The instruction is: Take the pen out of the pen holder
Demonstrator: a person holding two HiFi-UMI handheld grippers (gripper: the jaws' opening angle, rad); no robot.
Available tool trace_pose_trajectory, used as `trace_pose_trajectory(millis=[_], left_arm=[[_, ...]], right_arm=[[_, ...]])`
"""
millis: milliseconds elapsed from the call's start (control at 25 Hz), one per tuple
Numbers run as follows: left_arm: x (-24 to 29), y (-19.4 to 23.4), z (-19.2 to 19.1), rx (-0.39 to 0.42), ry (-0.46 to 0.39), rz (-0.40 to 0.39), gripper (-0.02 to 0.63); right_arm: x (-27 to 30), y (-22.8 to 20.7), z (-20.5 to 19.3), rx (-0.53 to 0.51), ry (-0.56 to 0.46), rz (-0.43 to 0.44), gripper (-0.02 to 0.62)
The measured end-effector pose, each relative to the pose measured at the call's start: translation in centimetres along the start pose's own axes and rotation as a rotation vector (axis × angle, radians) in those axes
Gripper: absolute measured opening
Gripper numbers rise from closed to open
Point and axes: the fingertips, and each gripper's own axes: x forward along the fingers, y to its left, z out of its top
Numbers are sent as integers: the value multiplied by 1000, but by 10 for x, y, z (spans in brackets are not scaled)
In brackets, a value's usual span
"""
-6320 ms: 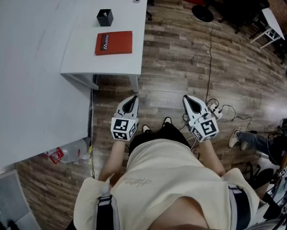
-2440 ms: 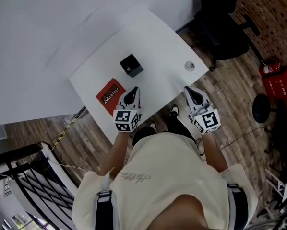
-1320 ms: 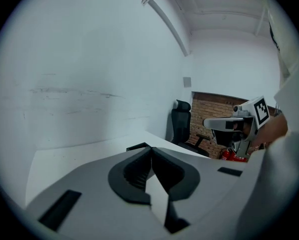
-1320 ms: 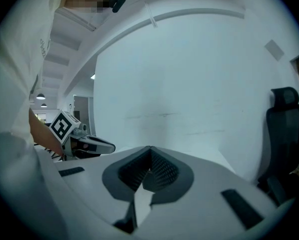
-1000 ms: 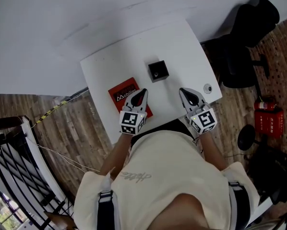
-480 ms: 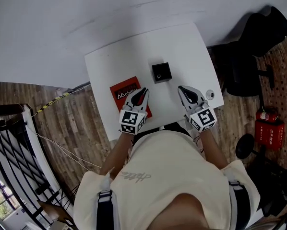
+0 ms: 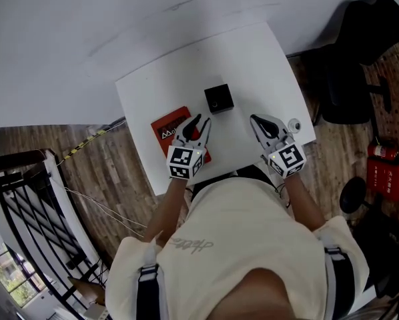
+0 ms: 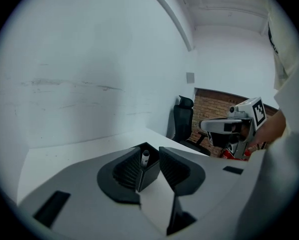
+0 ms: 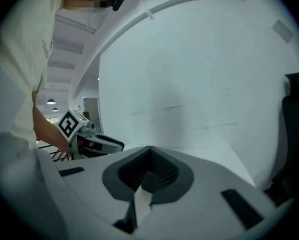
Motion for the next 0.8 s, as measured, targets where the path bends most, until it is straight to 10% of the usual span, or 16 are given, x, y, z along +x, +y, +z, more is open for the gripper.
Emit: trace_pose_trajectory(millis=[800], left_arm=[[73,8,-23,13,117,-28,135]], right_arm=[[-12,-36,-19,50,50,-22,8]])
